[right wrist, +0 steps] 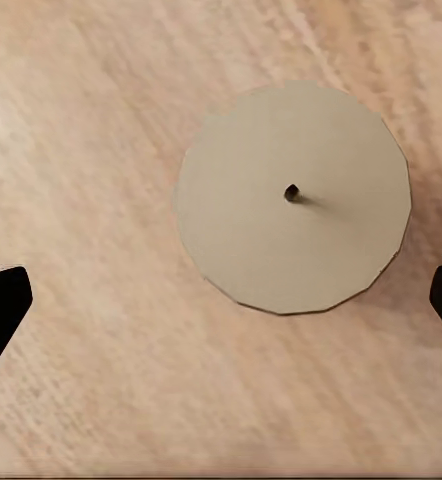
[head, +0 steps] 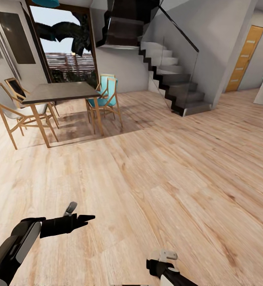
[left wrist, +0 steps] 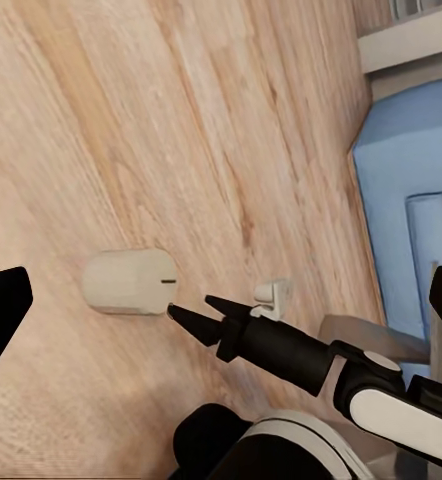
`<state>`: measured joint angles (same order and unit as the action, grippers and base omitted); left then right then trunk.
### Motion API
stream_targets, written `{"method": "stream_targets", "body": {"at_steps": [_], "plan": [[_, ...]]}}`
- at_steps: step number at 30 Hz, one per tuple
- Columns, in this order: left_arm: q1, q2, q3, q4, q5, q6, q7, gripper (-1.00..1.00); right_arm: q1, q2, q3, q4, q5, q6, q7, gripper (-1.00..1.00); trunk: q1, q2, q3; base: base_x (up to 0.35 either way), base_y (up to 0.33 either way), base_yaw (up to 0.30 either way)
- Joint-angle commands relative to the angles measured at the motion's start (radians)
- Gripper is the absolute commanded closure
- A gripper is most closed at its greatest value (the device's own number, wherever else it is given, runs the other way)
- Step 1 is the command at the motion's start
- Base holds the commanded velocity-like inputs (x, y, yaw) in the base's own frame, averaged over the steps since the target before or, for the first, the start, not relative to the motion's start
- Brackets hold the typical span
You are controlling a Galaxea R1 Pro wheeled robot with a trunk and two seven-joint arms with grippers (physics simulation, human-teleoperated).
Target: Place each of the two pumpkins and all three candles from the living room inside a cabinet in the living room (use any cabinet), then make sure every cabinet is closed, and position the cauldron so it is next to a table in the living room.
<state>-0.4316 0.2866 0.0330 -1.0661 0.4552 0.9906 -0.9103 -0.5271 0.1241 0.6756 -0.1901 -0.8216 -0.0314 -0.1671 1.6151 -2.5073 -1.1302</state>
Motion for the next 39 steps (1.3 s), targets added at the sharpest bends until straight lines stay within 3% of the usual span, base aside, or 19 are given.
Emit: {"method": "stream_targets", "body": {"at_steps": [1,24,39], "plan": [[0.000,0.000,0.001,0.000,-0.001,0.004,-0.004,-1.00,-0.001,0.000,0.009,0.000,-0.011,-0.004,-0.005,-1.00,0.000,-0.001,-0.005,0.000,0.000,0.000],[-0.001,0.000,0.001,0.000,0.000,0.005,-0.004,-1.00,-0.001,0.003,0.009,-0.003,-0.011,-0.004,-0.005,-1.00,0.011,-0.006,-0.094,0.000,0.000,0.000],[0.000,0.000,0.001,-0.001,0.000,0.005,-0.004,-1.00,-0.001,0.003,0.008,0.003,-0.012,-0.008,-0.031,-1.00,0.011,-0.006,-0.094,0.060,0.000,0.000]]}}
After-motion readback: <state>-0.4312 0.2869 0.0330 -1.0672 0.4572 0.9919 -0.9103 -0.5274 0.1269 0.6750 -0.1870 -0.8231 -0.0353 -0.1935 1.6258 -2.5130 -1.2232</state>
